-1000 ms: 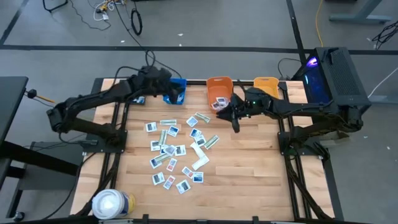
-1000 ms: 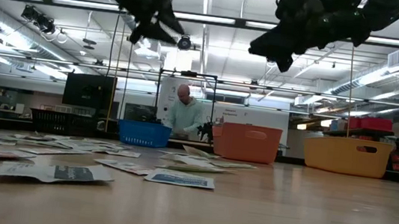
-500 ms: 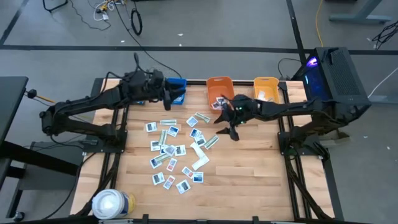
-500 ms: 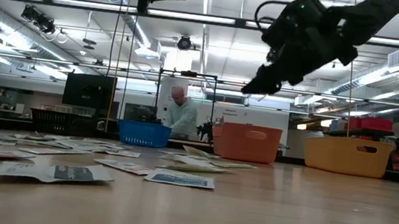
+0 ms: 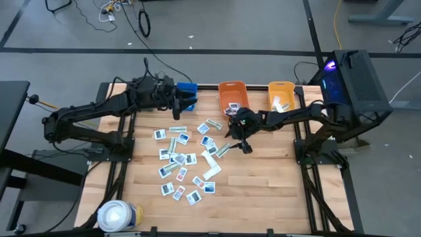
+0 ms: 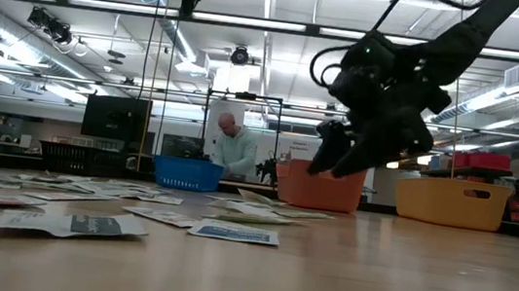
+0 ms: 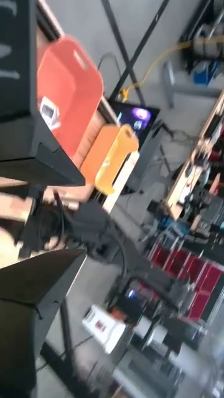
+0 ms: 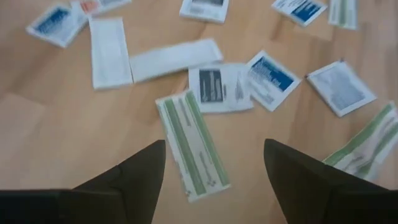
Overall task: Pick & Place First Aid Supplies
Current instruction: Put the bandage into the yellow bin
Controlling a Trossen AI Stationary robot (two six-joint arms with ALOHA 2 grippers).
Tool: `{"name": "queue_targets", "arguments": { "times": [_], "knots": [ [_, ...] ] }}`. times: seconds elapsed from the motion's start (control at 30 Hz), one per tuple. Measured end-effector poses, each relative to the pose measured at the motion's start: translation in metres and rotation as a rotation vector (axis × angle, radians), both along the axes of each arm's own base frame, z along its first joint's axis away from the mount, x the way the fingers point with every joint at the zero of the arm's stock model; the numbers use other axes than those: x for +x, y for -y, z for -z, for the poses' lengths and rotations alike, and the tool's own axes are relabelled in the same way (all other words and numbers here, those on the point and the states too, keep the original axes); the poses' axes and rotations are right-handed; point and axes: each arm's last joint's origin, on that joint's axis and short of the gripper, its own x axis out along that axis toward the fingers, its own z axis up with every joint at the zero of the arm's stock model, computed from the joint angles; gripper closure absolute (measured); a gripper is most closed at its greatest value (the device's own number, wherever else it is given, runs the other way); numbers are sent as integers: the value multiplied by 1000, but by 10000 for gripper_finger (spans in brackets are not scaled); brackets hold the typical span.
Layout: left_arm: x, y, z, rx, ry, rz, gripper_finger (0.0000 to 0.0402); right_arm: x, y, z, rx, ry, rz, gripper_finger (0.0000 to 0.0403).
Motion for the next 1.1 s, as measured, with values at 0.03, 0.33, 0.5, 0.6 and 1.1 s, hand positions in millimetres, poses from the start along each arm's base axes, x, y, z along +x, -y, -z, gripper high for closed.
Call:
{"name": "queue_targets", "arguments": {
  "times": [0.03, 0.33, 0.5, 0.6, 1.1],
  "knots": [
    [0, 1, 0, -4, -4, 20, 223, 1, 0, 3, -4, -10, -8, 127],
    [-4, 10, 14, -42, -154, 15, 223, 7, -12, 20, -91, -10, -119, 127],
    [-5, 14, 12, -34, -152, 0, 223, 11, -11, 20, -103, 18, -110, 127],
    [-7, 15, 11, -32, -147, -3, 223, 11, -11, 23, -95, 9, -105, 127],
    [-11, 15, 8, -30, -139, -40, 223, 13, -4, 45, -38, -41, -97, 128]
  ]
}}
